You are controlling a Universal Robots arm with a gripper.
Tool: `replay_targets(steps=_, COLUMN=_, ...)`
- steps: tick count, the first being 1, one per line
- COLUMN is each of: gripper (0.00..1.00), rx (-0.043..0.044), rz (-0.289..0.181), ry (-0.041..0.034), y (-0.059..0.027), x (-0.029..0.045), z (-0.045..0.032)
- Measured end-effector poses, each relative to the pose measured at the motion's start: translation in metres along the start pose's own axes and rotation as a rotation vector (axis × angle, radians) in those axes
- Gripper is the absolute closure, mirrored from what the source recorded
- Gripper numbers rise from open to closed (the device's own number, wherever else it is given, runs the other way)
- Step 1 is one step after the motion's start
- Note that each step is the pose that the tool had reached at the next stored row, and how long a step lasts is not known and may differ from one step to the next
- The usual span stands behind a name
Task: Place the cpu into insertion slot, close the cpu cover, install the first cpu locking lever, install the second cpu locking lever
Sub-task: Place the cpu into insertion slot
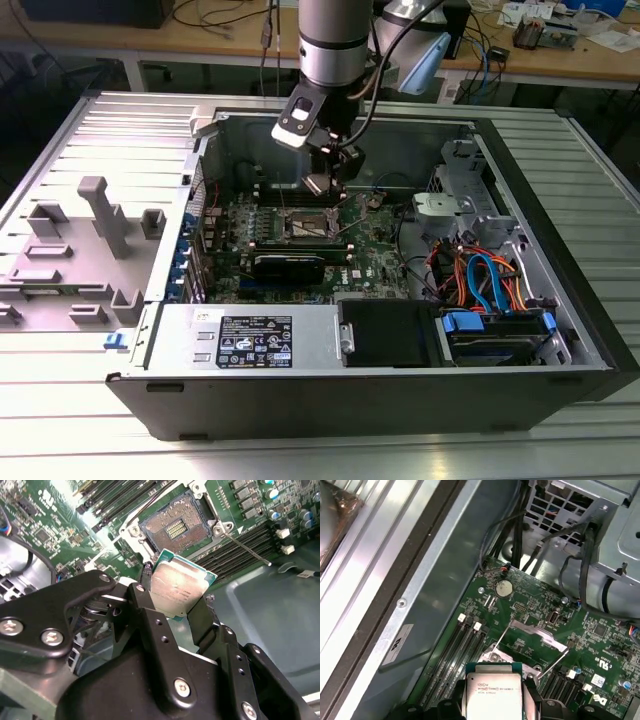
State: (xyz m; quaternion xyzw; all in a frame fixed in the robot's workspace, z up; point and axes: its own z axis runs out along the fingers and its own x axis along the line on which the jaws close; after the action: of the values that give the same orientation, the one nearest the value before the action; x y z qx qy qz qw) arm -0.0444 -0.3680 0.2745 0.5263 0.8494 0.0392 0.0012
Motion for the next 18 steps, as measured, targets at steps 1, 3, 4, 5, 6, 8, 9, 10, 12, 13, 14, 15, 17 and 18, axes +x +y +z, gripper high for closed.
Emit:
replay_targets(steps=1, gripper=0.46, rx=-0.0009, rz=0.023, ry=-0.0016, y=-0.0001, x=0.0000, z=0.0012)
replay_targets(steps=3, gripper=0.46, rx=-0.0023, rz=0.058, ry=-0.0041, y=-0.0002, x=-0.0001, z=0.0028)
replay_targets(steps=4, gripper=0.46, rx=-0.0028, rz=0.075, ry=-0.0054, y=-0.0002, x=-0.0001, z=0.0035)
replay_targets(steps=5, gripper=0.46, rx=-0.0035, rz=0.094, ry=-0.0067, y=-0.0003, x=-0.0002, z=0.0044)
replay_targets(steps=6, gripper=0.46, rx=-0.0041, rz=0.109, ry=-0.0079, y=-0.0003, x=-0.0002, z=0.0052)
replay_targets(steps=8, gripper=0.46, rx=-0.0055, rz=0.148, ry=-0.0107, y=-0.0005, x=-0.0003, z=0.0069)
replay_targets(steps=9, gripper=0.46, rx=-0.0062, rz=0.165, ry=-0.0118, y=-0.0005, x=-0.0003, z=0.0076)
replay_targets(steps=10, gripper=0.46, rx=-0.0067, rz=0.177, ry=-0.0126, y=-0.0005, x=-0.0003, z=0.0082)
replay_targets(steps=12, gripper=0.46, rx=-0.0079, rz=0.213, ry=-0.0151, y=-0.0012, x=-0.0003, z=0.0102)
replay_targets(steps=13, gripper=0.46, rx=-0.0083, rz=0.213, ry=-0.0151, y=-0.0032, x=0.0003, z=0.0109)
replay_targets(steps=14, gripper=0.46, rx=-0.0086, rz=0.213, ry=-0.0152, y=-0.0049, x=0.0011, z=0.0113)
replay_targets(steps=15, gripper=0.46, rx=-0.0089, rz=0.213, ry=-0.0152, y=-0.0066, x=0.0019, z=0.0116)
replay_targets(steps=17, gripper=0.46, rx=-0.0091, rz=0.213, ry=-0.0154, y=-0.0089, x=0.0030, z=0.0122)
replay_targets(steps=18, gripper=0.46, rx=-0.0092, rz=0.213, ry=-0.0153, y=-0.0097, x=0.0033, z=0.0129)
